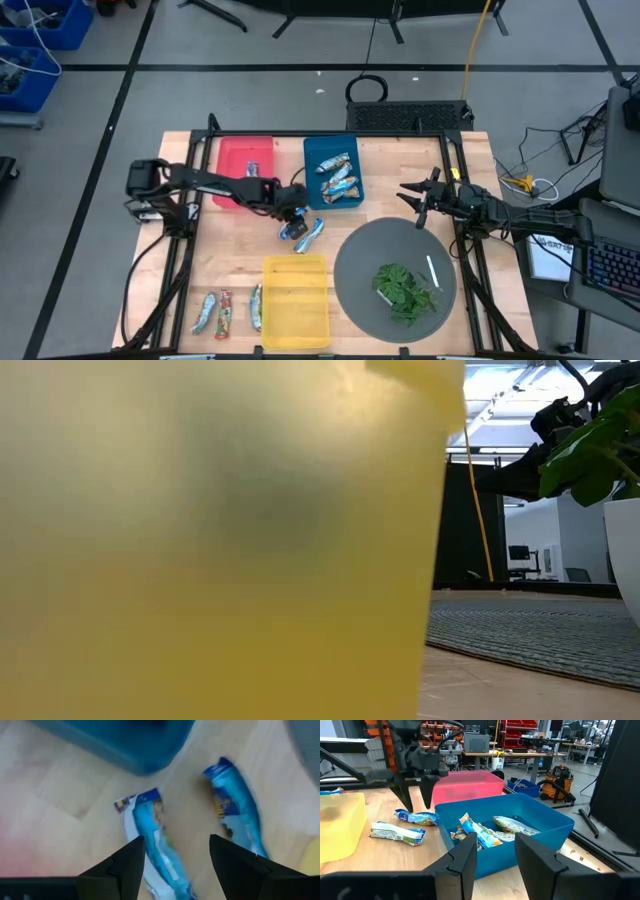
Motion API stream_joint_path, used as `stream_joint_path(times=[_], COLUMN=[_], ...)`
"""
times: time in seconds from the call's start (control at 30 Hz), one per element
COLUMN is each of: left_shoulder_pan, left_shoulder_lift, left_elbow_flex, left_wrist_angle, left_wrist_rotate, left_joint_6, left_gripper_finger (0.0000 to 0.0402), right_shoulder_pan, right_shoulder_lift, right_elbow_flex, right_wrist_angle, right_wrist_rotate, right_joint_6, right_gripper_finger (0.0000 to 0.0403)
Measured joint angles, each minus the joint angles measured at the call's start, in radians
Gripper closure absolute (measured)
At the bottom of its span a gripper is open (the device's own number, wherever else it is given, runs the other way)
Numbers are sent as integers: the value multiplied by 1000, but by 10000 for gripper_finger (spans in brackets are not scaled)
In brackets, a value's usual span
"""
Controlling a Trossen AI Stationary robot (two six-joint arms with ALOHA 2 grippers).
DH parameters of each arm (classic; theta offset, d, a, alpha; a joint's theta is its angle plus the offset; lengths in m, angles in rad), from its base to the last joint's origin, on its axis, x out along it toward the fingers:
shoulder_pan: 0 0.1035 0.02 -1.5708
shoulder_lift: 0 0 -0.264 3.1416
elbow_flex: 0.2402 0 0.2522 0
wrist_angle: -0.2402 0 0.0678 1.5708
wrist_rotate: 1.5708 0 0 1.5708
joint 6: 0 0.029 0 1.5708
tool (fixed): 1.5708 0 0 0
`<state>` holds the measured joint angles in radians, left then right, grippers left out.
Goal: Pick and place Granola Bars by type
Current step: Put the left blue granola bar into the red bin
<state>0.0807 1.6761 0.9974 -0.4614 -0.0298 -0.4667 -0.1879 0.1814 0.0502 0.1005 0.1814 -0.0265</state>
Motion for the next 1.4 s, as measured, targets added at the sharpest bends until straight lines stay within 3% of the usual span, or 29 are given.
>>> stream_joint_path(times=[0.43,0.5,0.67,0.83,1.1,1.23,1.4], left_shoulder_pan=[35,36,35,22,53,151,358], left_shoulder_lift=[92,98,67,-53,-363,-490,-558], left_elbow_flex=[2,1,1,1,1,1,-72], left_wrist_angle=[-38,-42,-36,-72,-325,-457,-439], left_wrist_rotate=[-41,-41,-25,-68,-366,-475,-466], left_joint_6=[-3,13,41,64,44,25,34], left_gripper_finger=[191,226,373,387,389,389,389], right_shoulder_pan=[0,0,0,0,0,0,0], right_shoulder_lift=[0,0,0,0,2,3,3], right_elbow_flex=[0,0,0,0,0,0,0], right_wrist_angle=[0,0,0,0,0,0,0], right_wrist_rotate=[0,0,0,0,0,0,0], right_joint_6=[0,0,0,0,0,0,0], right_gripper_finger=[278,278,277,277,279,278,277])
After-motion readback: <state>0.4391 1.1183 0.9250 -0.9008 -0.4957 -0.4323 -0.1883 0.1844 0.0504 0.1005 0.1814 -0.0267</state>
